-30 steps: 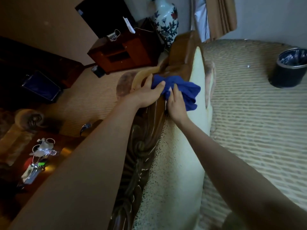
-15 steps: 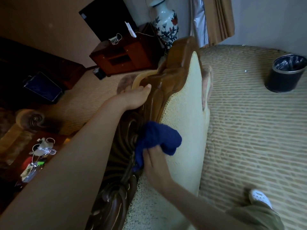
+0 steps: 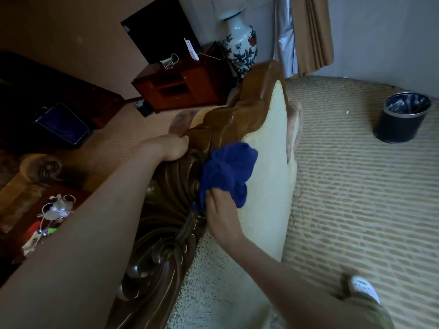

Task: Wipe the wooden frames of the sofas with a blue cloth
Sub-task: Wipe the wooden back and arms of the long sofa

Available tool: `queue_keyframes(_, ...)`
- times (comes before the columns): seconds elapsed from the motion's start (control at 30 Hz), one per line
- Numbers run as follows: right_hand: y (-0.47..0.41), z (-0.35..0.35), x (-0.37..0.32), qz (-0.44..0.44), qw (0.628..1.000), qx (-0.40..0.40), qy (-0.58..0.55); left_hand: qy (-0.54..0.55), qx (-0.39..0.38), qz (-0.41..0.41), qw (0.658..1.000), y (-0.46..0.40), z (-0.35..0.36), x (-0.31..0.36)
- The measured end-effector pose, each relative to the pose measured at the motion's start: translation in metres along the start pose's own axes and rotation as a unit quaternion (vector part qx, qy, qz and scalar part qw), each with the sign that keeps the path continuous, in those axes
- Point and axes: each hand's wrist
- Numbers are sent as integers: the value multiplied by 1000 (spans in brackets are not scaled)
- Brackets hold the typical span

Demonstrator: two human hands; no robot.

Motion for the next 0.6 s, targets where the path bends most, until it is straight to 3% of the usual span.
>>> queue_keyframes(0.3, -102, -12, -9, 27, 993, 62, 93, -5, 31, -32, 999, 8, 3, 8)
queue_keyframes(0.4, -77, -9, -13, 30, 993, 41, 107, 4, 25, -28, 999, 10, 3, 8)
queue_keyframes(0.6, 6, -8, -30, 94, 995, -24, -17, 0, 17, -37, 999, 15, 2, 11)
Point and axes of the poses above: each hand's wrist, its own y-axis away from the middle knuckle, its own z-axis out of the palm, x = y × z, and after that the axes turned 10 degrees about -z, right-handed
